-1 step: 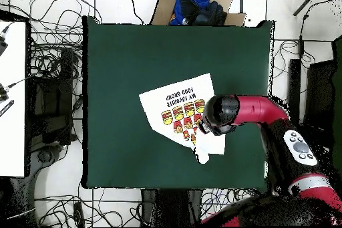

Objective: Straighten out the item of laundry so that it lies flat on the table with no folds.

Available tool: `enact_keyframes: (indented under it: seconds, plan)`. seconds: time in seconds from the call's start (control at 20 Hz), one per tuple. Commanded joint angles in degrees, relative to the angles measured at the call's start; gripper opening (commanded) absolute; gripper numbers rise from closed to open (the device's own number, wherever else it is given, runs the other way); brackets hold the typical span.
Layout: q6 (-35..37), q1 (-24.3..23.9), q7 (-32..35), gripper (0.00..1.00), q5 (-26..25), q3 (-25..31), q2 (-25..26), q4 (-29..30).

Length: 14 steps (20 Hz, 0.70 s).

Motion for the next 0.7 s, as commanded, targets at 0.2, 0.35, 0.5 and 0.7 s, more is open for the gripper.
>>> enact_keyframes:
  seconds: [0.2, 0.35, 0.5, 0.7]
  plan:
    - [12.74, 4.95, -10.51, 1.0, -5.64, -2.28, 0.87, -5.84]
    - [14.53, 5.44, -10.1, 1.0, -6.77, -2.37, 0.98, -6.49]
    - [14.8, 5.24, -9.5, 1.0, -7.2, -1.97, 0.86, -6.38]
    - [14.58, 4.88, -8.81, 1.0, -7.65, -1.41, 0.45, -6.07]
